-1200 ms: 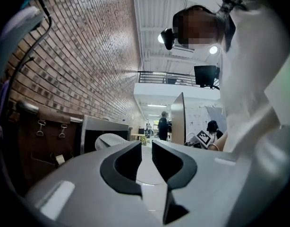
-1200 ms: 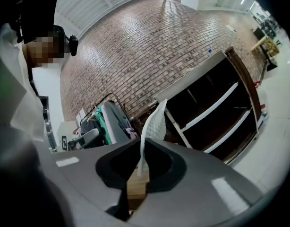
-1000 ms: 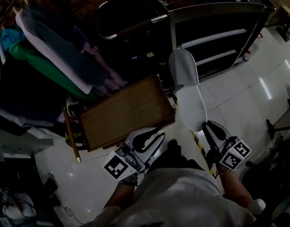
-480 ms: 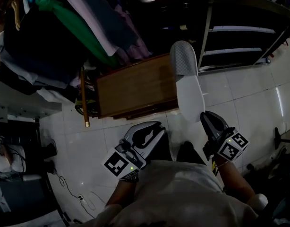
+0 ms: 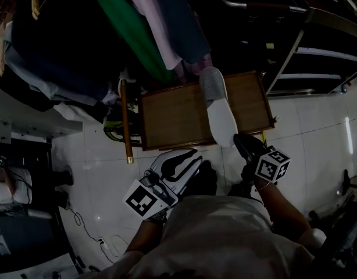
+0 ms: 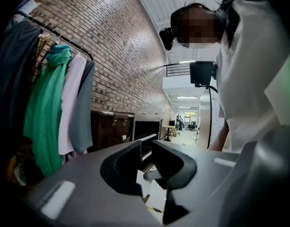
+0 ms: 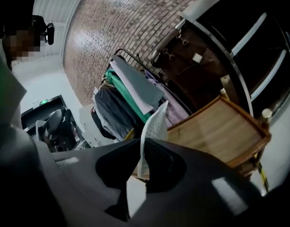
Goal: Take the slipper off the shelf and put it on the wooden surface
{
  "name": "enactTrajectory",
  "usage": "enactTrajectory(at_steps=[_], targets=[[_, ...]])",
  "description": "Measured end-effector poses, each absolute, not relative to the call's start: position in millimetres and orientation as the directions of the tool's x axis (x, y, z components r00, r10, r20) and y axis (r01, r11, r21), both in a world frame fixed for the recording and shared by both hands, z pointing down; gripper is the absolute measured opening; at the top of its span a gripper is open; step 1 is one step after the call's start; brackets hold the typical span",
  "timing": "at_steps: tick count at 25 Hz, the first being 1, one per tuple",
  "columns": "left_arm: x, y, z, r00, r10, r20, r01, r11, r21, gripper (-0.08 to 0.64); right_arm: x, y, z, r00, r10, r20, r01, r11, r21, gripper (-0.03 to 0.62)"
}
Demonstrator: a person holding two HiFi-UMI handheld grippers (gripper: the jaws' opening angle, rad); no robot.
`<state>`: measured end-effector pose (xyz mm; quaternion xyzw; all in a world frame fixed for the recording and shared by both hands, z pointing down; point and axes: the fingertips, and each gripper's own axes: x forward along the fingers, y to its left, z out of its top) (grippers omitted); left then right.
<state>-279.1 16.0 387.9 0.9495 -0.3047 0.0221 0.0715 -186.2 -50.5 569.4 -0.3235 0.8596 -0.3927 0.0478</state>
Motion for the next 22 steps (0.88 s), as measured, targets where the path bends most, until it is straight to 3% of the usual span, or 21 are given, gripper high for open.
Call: enactTrajectory(at_steps=[7,11,14,16,19,22], targets=[[-358.6,-12.1,396.8,0.791,-0.604,0.099,-0.612,-0.780,0.132,0.044,-235.7,-78.4,636.4,-0.756,-0.590,0.285,-0.564,0.365,-0.741,0.032],[-382.2,-19.1,403.3,0.804,-0.588,0.085,-0.594,-0.790,0.154,0.044,-238.8,-79.2,661.8,-0.688,-0.605,0.402,-0.666,0.306,-0.680,0.035],[-389.8,-18.9,413.3,0.829,-0.554,0.077,-0.557,-0.805,0.205,0.020,-229.7,-78.2,676.4,-0.599,-0.621,0.505,-0.767,0.263,-0.586,0.161],[-392.1,-21.0,422.9,0.846,-0.527,0.084,-0.531,-0.814,0.234,0.020,-219.0,-81.1,676.5,-0.532,-0.647,0.547,-0.814,0.213,-0.540,0.191],[-388.2,-25.3,430.2,0.867,-0.494,0.066,-0.495,-0.838,0.230,0.037,-206.6,-83.2,643.6,-0.489,-0.710,0.507,-0.827,0.194,-0.527,0.221],[-372.1,-16.7,426.4,0.880,-0.473,0.040,-0.469,-0.855,0.222,0.038,-199.8,-68.5,574.5,-0.522,-0.765,0.376,-0.803,0.294,-0.518,0.208]])
